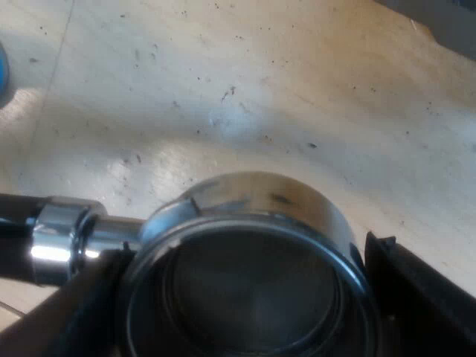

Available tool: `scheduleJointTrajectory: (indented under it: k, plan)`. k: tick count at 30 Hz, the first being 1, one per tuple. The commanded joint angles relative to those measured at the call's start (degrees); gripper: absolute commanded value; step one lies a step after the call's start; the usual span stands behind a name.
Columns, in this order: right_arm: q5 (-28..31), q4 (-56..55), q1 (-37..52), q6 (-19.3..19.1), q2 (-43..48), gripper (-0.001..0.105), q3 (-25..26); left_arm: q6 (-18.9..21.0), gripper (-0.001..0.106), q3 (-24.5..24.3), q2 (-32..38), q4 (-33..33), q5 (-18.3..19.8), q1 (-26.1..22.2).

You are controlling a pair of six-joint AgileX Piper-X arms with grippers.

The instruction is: Put the handle in the coffee machine

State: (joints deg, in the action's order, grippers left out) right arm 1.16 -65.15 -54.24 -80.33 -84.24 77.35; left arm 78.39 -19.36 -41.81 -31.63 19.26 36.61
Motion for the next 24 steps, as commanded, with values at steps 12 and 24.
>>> scheduleJointTrajectory:
  k: [12,24]
  plan:
    - [-1.2,-1.6,0.1,-1.8,1.1,0.045,0.7,-0.4,0.0,-0.7,0.4,-1.5,0.1,0.1]
    - [1.4,-1.3,0.1,-2.0,1.1,0.097,0.7,-0.7,0.0,-1.8,0.4,-4.2,2.5,0.1]
